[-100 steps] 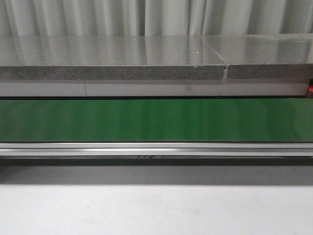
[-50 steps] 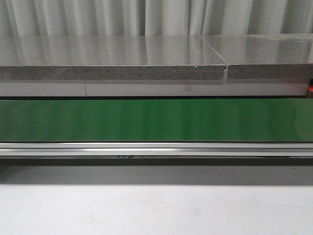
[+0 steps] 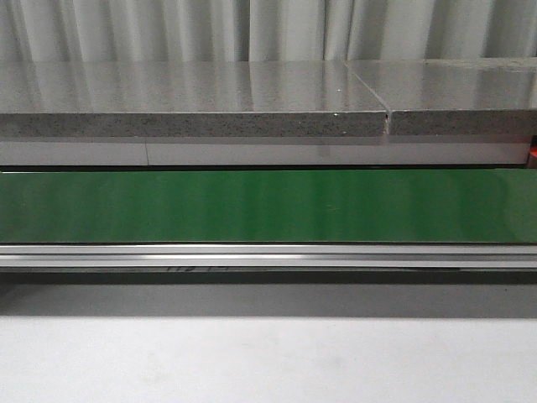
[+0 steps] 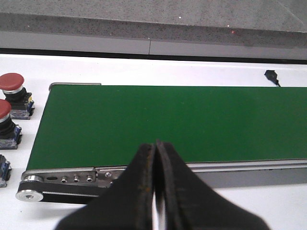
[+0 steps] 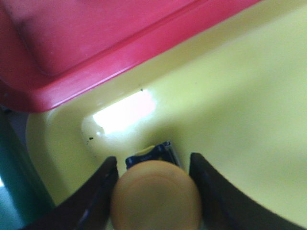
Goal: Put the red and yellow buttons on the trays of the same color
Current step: 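Carry the yellow button into the yellow tray and open the right gripper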
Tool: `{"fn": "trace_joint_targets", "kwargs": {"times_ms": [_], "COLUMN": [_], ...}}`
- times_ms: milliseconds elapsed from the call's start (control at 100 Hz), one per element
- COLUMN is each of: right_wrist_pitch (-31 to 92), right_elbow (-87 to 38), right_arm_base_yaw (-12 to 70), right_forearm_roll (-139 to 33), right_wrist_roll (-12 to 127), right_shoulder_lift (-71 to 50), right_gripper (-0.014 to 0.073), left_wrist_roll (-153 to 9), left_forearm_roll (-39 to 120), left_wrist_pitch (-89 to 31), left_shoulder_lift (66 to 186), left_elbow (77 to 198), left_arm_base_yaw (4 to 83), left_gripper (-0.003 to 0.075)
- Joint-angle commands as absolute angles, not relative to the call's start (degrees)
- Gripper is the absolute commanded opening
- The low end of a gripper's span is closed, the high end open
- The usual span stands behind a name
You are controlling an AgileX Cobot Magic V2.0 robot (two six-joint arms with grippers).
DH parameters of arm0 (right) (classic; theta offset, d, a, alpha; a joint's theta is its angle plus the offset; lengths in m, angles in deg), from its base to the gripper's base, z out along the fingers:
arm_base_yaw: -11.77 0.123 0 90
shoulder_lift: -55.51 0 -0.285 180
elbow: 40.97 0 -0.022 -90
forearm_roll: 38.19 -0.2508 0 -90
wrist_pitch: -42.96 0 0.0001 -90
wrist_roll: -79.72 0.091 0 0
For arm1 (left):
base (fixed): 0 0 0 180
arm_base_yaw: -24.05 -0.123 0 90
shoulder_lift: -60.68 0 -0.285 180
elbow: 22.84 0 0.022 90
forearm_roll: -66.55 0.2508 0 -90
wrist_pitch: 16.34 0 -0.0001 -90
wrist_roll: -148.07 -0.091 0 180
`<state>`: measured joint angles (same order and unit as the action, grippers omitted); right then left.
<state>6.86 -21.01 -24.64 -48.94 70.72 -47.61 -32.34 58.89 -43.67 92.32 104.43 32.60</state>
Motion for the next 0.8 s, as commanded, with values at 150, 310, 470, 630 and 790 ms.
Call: {"fn": "trace_joint_targets", "kwargs": {"times_ms": [150,310,470,630,790], "right_wrist_pitch": [8.46,10.53,11.11,12.42,13.06], "right_elbow": [-22.26,-22.45,-23.33,-23.33,-23.33], "right_arm_base_yaw": [-25.0,-25.0,-24.83,-22.23,-15.73], "right_forearm_roll": [-49.39,-49.39,-50.18,-52.1,-52.65], "right_wrist_roll": [70.74,70.74,70.74,68.54,66.3], "right_shoulder_lift": [-45.76,-45.49,-42.81,-36.75,-29.26], "right_gripper": [0.0538,0.0658,0.0654,0.0654,0.0654], "left_wrist_roll": [-32.36,-32.36,-32.36,-32.36,-32.36], "left_forearm_roll": [58.53,58.53,58.53,58.53,58.53], "left_wrist_pitch": [-39.04,-39.04,-39.04,-39.04,-39.04], "left_shoulder_lift": [92.68,92.68,92.68,92.68,92.68], "left_elbow": [105.9,105.9,105.9,105.9,105.9], "left_arm_base_yaw": [33.06,33.06,33.06,33.06,33.06], "left_gripper": [-0.0019,-0.0019,-0.0019,-0.0019,-0.0019]}}
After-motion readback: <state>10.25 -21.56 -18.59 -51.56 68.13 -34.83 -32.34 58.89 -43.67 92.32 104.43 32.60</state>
